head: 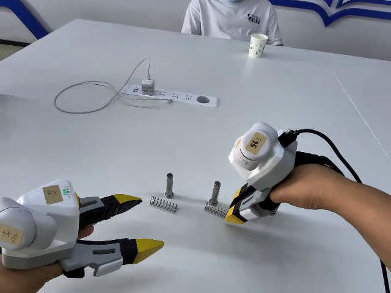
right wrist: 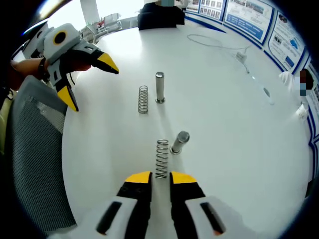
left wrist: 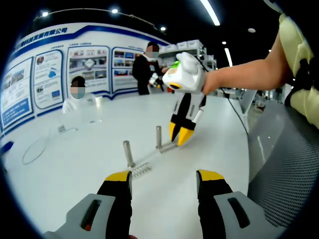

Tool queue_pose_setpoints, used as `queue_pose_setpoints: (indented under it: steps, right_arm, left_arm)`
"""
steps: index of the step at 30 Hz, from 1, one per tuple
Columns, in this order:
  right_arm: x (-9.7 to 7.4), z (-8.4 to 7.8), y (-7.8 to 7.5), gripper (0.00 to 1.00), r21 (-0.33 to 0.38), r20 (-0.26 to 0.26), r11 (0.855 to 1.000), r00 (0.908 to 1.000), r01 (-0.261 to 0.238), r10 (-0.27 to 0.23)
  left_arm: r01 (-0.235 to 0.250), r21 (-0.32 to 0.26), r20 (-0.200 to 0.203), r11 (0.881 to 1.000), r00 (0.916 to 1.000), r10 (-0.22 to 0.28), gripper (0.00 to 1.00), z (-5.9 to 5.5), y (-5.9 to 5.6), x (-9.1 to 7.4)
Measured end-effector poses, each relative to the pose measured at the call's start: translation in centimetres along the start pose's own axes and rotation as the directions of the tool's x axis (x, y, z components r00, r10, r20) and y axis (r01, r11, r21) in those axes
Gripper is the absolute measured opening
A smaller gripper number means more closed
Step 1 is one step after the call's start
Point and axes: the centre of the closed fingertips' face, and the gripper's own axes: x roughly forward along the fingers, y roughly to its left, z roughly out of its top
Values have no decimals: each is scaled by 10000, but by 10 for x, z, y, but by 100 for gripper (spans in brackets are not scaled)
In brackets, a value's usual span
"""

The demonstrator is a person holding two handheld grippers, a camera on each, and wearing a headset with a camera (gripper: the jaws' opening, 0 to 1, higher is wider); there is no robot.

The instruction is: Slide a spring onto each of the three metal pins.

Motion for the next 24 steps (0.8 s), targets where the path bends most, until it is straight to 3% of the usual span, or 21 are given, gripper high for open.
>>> queue_pose_setpoints:
  steps: [14,24]
  right_arm:
    - [8,-4,0,12,68,-243,10000,9997,-31,32]
    - [5,-4,4,12,-49,-293,10000,9996,-36,34]
  left_arm:
    - [81,-24,74,10000,9999,-81,52,1,2,1]
    - [252,58,62,9997,9997,-252,52,2,0,5]
